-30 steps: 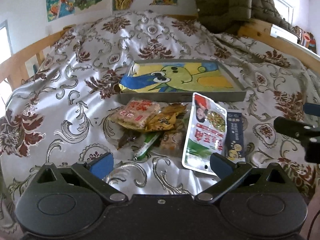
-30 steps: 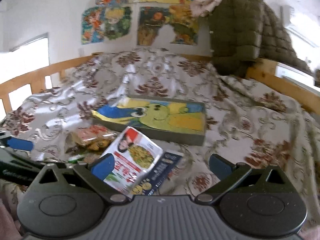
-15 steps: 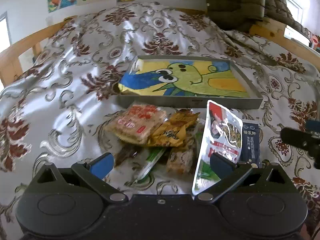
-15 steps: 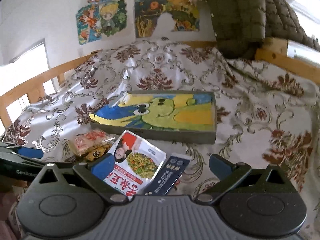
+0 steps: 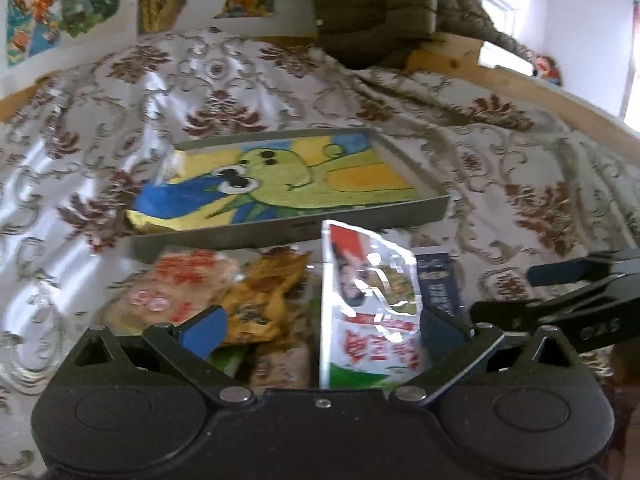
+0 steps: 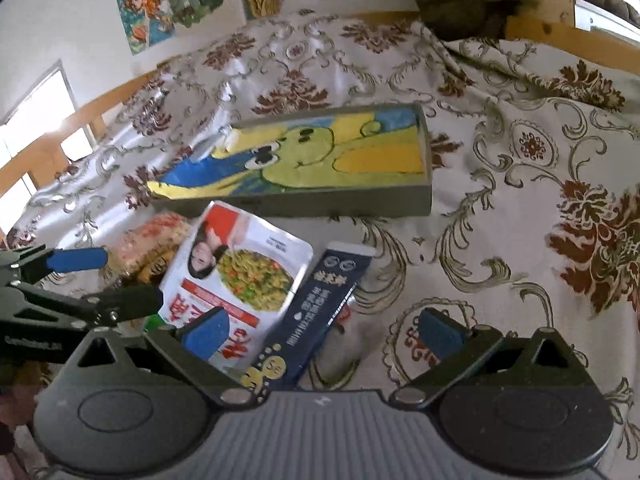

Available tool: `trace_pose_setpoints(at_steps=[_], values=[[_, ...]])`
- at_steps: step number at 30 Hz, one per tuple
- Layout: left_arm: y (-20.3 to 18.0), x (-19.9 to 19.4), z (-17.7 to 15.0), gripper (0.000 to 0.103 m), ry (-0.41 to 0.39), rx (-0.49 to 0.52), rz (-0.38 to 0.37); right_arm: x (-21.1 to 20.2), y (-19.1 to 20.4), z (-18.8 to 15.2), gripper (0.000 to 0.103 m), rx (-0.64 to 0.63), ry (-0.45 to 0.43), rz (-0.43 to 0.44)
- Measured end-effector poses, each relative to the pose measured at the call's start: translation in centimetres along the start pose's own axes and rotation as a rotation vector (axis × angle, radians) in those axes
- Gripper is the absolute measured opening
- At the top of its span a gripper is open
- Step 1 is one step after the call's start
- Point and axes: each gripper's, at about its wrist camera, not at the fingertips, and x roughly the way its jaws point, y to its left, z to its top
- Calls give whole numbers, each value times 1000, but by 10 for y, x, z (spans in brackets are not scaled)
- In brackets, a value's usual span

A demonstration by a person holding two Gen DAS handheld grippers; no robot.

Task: Organize snacks
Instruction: 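Move the left tool to the white noodle packet while the right tool approaches the dark blue sachet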

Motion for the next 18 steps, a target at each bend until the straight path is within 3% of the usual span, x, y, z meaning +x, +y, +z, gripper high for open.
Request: trace_pose_setpoints(at_steps=[7, 13, 18], values=[[-3, 10, -1, 102, -2, 15, -89, 9, -1, 0, 103, 1, 11, -35], [1, 20, 0, 100, 0, -8, -162, 17, -3, -1, 103, 7, 32, -13], [-2, 25, -1, 91, 23, 5, -206, 23, -8, -2, 103, 29, 39, 15]])
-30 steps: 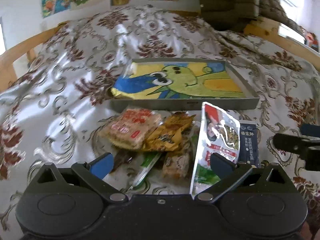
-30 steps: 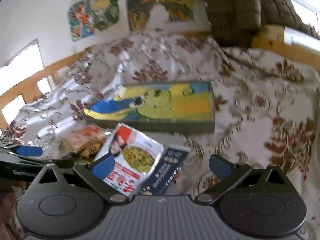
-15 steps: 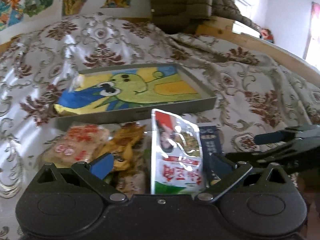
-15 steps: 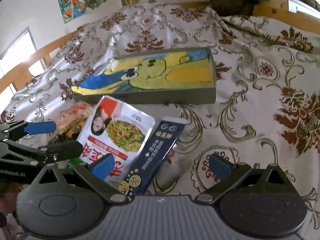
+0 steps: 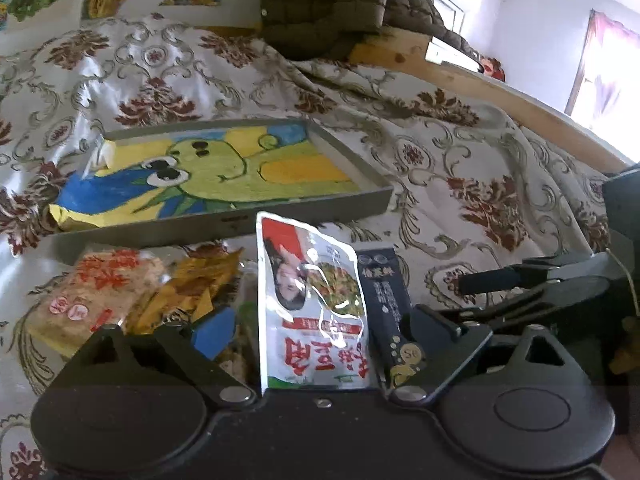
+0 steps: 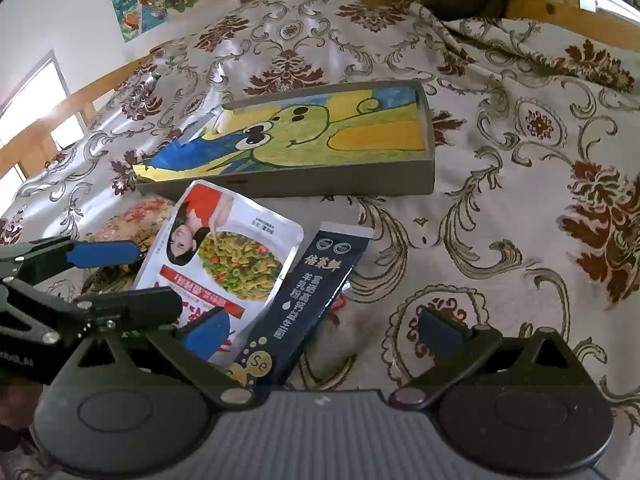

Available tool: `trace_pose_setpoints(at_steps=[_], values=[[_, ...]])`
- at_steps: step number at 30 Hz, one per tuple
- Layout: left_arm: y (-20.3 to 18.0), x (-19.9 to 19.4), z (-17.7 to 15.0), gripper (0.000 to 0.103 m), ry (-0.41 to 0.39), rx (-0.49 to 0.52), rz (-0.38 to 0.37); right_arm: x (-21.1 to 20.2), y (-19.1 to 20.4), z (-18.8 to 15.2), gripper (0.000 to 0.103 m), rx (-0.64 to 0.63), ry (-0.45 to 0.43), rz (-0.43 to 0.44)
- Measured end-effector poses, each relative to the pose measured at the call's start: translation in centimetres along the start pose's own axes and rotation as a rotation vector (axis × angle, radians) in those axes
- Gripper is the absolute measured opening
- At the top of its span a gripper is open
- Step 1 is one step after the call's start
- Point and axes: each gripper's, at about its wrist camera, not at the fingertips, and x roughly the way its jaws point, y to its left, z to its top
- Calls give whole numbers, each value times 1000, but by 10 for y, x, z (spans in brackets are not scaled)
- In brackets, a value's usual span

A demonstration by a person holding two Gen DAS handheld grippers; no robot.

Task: Organize snacks
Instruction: 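Move the left tool to the white noodle packet while the right tool approaches the dark blue sachet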

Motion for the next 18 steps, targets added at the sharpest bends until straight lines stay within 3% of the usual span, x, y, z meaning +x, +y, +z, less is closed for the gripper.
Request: trace_pose_setpoints(at_steps=[7, 13, 15, 18], values=[[2, 4, -2, 81, 34, -11, -11, 5, -8, 1, 94, 44, 53, 18], [5, 2, -1, 64, 44, -40, -34, 6, -12, 1, 81, 81, 84, 37], [7, 1, 0, 53, 35, -43, -43, 7, -12, 1, 75, 86, 86, 59], [11, -2, 2, 47, 23, -77, -67, 8, -11, 0, 66, 82, 96, 89]])
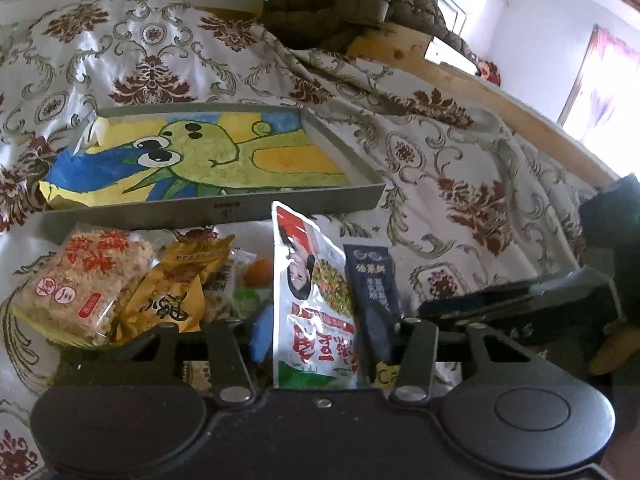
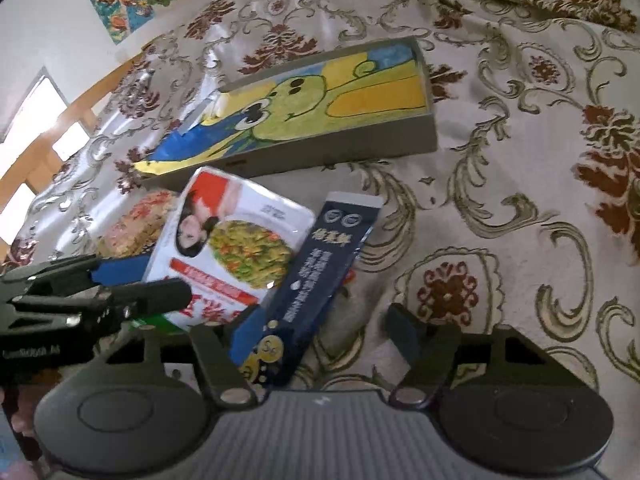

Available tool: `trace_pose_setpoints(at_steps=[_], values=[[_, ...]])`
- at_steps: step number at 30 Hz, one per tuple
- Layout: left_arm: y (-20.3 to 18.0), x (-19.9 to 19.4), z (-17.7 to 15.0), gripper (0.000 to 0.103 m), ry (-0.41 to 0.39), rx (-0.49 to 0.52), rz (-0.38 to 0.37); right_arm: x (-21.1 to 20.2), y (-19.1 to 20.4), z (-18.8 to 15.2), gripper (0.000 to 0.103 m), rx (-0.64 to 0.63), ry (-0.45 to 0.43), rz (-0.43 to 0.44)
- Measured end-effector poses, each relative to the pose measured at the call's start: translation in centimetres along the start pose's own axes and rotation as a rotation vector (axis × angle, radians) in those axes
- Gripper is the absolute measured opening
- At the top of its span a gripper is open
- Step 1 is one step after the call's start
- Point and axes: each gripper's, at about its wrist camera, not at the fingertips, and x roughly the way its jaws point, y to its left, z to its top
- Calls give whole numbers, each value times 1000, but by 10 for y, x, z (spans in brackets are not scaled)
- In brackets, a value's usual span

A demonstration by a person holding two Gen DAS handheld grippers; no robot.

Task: Organize snacks
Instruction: 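Close the left tool on the white packet edge while the right tool grips the blue sachet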

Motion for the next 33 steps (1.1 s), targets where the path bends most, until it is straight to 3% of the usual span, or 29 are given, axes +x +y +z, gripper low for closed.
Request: trace_pose_setpoints(at_steps=[6, 12, 17, 21, 25, 27, 33], values=[[4, -8, 2, 36, -18, -48, -59, 2, -1, -1, 49, 23, 19, 13], [-1, -1, -1, 35, 30, -46, -140, 5, -4, 0, 32, 59, 30, 55], [-3, 14, -7, 26, 90, -28, -73, 11, -2, 1, 33, 67, 40, 71], [6, 17, -9, 21, 111, -70, -13, 20, -7, 1, 47, 106, 73, 92], [9, 17, -8, 20, 113, -85, -7, 25, 0, 1, 49, 77, 67, 82], [6, 16, -9, 18, 114, -66, -2, 25, 6, 1, 40, 46, 62, 78], [-2, 8, -5, 9, 124, -92, 0, 14, 21, -1, 25, -38, 20, 40]])
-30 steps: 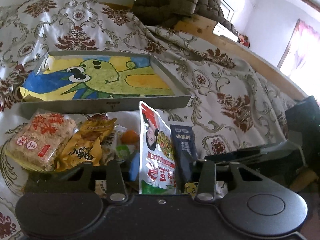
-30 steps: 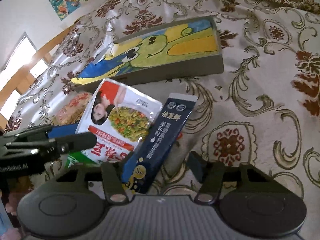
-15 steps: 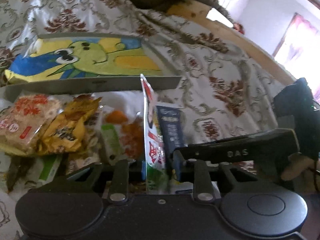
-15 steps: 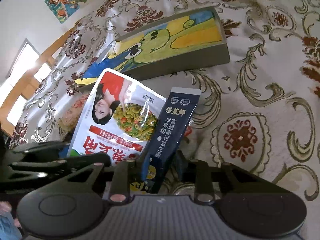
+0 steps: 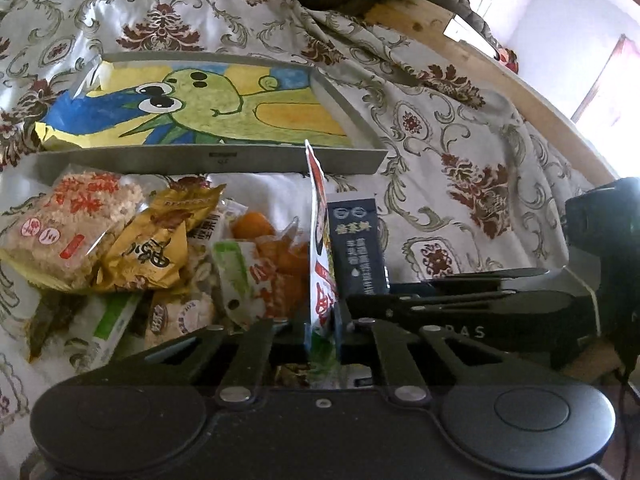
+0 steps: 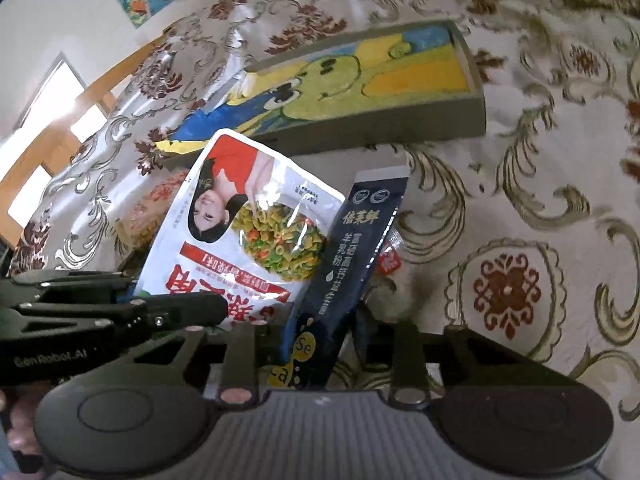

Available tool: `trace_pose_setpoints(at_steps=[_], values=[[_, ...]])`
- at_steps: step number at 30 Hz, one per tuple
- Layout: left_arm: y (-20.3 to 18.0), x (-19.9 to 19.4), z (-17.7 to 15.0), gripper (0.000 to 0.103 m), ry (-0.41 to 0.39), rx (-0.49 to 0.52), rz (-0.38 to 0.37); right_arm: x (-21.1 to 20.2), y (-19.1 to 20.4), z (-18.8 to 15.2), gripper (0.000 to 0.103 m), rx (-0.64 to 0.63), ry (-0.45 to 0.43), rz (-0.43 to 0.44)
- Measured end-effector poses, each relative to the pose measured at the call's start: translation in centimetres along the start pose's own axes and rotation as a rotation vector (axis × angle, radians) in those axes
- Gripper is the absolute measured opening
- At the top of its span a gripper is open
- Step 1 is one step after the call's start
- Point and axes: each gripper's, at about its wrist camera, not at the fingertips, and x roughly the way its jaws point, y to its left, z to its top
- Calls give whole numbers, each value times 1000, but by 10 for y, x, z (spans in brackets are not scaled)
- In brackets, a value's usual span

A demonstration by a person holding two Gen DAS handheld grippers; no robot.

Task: Organize snacks
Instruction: 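Close the left tool on the white packet edge while the right tool grips the blue sachet, then lift the white packet with the left tool while the right tool carries the sachet to the tray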

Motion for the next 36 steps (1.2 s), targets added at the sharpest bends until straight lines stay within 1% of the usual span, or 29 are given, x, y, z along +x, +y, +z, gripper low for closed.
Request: trace_pose_setpoints(at_steps=[3, 6, 10, 15, 23, 28, 36], values=[[-4, -2, -2, 9, -4, 6, 9, -4, 1, 0, 20, -3, -10, 5], [-5, -3, -1, 9, -2, 1, 17, -5, 1, 0, 18, -14, -12, 1], [-4, -4, 0, 9, 10, -9, 19, -7, 5, 0, 16, -34, -18, -10], [-1, -7, 0, 8, 8, -33, 8, -13, 5, 1, 14, -23, -38, -5], [6, -14, 2, 8, -32, -90, -13, -22, 1, 3, 12, -9, -81, -3], [11, -22, 4, 8, -95, -140, -50, -27, -2, 6, 12, 6, -114, -18], [13, -37, 11, 8, -228, -164, -34, -34, -8, 10, 12, 32, -178, -61]])
